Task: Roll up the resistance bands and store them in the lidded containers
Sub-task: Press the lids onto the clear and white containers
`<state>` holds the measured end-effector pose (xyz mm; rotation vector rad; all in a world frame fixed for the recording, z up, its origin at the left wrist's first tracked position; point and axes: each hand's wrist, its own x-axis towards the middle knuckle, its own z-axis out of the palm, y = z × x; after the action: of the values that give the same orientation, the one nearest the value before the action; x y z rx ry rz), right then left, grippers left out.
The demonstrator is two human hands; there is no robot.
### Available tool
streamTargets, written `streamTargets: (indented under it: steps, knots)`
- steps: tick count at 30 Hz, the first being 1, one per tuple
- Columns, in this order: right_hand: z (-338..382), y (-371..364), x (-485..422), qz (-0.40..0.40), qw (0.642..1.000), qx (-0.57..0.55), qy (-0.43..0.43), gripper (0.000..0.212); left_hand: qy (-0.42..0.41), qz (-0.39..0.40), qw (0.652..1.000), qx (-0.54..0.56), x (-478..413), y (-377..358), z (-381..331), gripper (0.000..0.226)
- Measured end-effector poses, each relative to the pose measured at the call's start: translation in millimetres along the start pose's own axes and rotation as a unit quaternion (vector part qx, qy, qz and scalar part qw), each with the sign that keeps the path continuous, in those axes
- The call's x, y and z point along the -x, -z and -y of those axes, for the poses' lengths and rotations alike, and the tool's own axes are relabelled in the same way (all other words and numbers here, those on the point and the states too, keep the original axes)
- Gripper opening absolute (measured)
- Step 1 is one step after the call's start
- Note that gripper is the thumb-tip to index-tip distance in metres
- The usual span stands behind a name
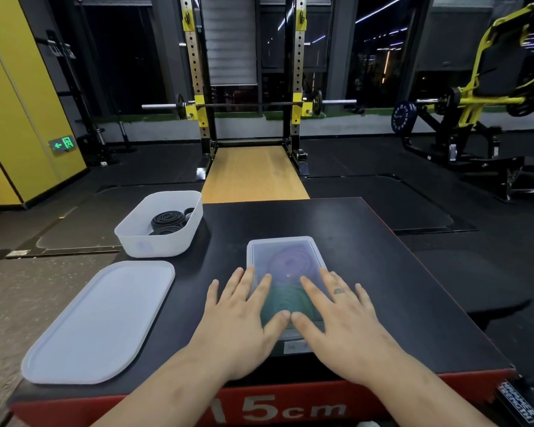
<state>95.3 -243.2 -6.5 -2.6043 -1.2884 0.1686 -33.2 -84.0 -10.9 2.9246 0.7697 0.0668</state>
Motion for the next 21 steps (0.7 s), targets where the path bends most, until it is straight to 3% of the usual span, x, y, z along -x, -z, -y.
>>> streamTargets:
  steps: [21]
  knots:
    - [-97, 25, -99, -0.015, 0.998, -0.015, -0.054, 0.077, -0.016, 0.036, 0.999, 0.012, -137, 2, -61, 0.075]
